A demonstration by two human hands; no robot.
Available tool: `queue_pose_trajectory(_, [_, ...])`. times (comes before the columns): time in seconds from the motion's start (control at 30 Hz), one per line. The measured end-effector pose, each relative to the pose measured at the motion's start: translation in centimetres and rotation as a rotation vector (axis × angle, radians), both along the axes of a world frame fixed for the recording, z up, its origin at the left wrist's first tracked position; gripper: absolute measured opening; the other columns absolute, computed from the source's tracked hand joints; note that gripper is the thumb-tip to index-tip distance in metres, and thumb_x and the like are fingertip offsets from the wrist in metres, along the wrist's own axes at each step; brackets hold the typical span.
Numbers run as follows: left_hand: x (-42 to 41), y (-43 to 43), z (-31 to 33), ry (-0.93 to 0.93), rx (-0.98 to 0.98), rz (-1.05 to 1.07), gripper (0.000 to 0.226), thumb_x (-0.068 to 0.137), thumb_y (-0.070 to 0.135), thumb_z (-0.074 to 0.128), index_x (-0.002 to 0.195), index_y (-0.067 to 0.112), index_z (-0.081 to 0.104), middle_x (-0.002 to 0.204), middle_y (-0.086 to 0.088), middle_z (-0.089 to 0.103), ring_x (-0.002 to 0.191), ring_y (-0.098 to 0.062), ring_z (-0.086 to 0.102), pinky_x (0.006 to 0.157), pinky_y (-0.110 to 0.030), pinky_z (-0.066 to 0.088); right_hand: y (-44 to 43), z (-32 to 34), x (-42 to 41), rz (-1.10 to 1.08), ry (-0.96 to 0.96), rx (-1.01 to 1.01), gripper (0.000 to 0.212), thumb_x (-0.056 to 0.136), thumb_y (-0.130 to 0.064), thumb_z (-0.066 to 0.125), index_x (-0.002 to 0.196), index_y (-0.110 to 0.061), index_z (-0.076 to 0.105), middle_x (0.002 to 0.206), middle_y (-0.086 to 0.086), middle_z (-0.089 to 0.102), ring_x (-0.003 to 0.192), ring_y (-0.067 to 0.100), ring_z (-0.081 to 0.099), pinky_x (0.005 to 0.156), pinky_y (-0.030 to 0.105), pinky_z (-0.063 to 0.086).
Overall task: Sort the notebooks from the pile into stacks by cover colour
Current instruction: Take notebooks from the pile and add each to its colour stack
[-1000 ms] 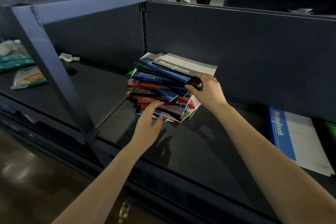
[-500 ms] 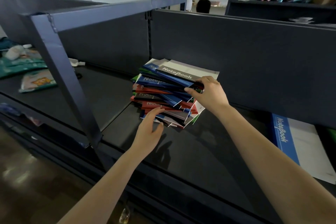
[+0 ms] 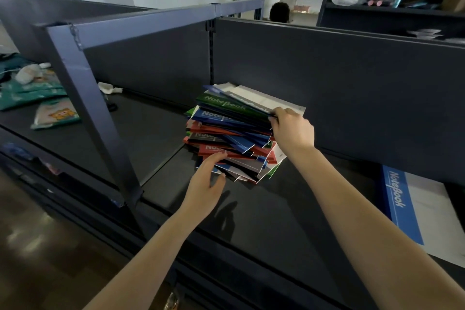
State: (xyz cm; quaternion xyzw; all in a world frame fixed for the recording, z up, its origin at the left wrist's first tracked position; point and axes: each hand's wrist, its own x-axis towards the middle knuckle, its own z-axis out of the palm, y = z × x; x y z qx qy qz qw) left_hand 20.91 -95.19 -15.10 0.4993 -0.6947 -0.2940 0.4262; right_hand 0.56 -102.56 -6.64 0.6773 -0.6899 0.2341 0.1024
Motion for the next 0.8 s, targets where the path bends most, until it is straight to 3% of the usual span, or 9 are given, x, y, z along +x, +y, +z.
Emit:
queue_pose_trajectory(0.1, [0.1,0.0,0.0,0.012,0.0,0.001,0.049,0.093,0.0,0.051,0.135,0.024,0.044,0.136,0.013,0.047,0.125,0.007,0.038,0.096,0.004,0.024,-0.1,-0.8,0.0,0.029,0.0,-0.034,0.032,0.102,-0.028,0.038,0.123,-0.013,0.057,0.107,0.009,0.064,0.086,0.033,0.064,0.075,0.04,0.053])
queue_pose_trajectory(0.23, [0.1,0.2,0.0,0.021,0.009,-0.017,0.05,0.093,-0.001,0.051,0.134,0.027,0.043,0.136,0.012,0.047,0.127,0.003,0.039,0.101,-0.001,0.027,-0.8,-0.8,-0.3,0.024,0.027,-0.073,0.032,0.103,-0.028,0.038,0.121,-0.014,0.061,0.102,0.008,0.068,0.084,0.033,0.064,0.087,0.041,0.046])
queue_pose_trajectory(0.37, [0.3,-0.1,0.9,0.1,-0.027,-0.009,0.052,0.094,0.002,0.052,0.138,0.026,0.038,0.141,0.008,0.046,0.13,-0.005,0.041,0.112,-0.029,0.035,-0.5,-0.8,-0.5,0.091,0.045,-0.331,0.026,0.097,-0.024,0.05,0.094,-0.008,0.071,0.07,0.008,0.068,0.056,0.032,0.061,0.077,0.043,0.049])
queue_pose_trajectory(0.47, [0.1,0.2,2.6,0.347,-0.004,0.002,0.056,0.096,0.016,0.052,0.141,0.035,0.025,0.145,0.005,0.04,0.128,-0.006,0.045,0.106,-0.031,0.042,1.6,-1.3,0.9,0.145,0.024,-0.518,0.019,0.086,-0.028,0.061,0.081,-0.016,0.075,0.062,0.003,0.065,0.049,0.027,0.058,0.064,0.035,0.052])
queue_pose_trajectory(0.53, [0.0,0.3,3.8,0.58,0.052,-0.028,0.065,0.09,0.031,0.052,0.144,0.039,0.016,0.146,0.007,0.037,0.126,-0.005,0.047,0.097,-0.033,0.05,3.5,-2.0,2.7,0.169,-0.016,-0.553,0.018,0.08,-0.03,0.06,0.079,-0.021,0.075,0.064,0.001,0.064,0.051,0.026,0.058,0.052,0.026,0.047])
queue_pose_trajectory(0.6, [-0.3,0.1,4.8,0.716,0.104,-0.049,0.067,0.09,0.034,0.052,0.142,0.046,0.012,0.147,0.006,0.038,0.125,-0.015,0.051,0.085,-0.032,0.056,5.2,-2.8,4.3,0.209,-0.041,-0.536,0.021,0.079,-0.031,0.056,0.08,-0.022,0.075,0.068,0.0,0.062,0.054,0.026,0.058,0.055,0.027,0.048])
queue_pose_trajectory(0.7, [-0.8,-0.4,5.9,0.787,0.141,-0.063,0.06,0.099,0.016,0.05,0.146,0.039,0.021,0.139,0.006,0.046,0.118,-0.014,0.057,0.079,-0.035,0.057,7.1,-3.8,5.8,0.3,-0.03,-0.502,0.022,0.08,-0.026,0.055,0.086,-0.018,0.075,0.074,0.002,0.063,0.057,0.024,0.058,0.08,0.046,0.053])
queue_pose_trajectory(0.8, [-0.9,-0.9,5.7,0.729,0.203,-0.02,0.051,0.096,0.009,0.052,0.137,0.036,0.043,0.134,0.005,0.051,0.113,-0.011,0.058,0.076,-0.031,0.054,8.3,-4.2,6.6,0.378,-0.043,-0.433,0.026,0.082,-0.028,0.052,0.091,-0.018,0.075,0.079,0.001,0.064,0.061,0.021,0.06,0.071,0.037,0.054])
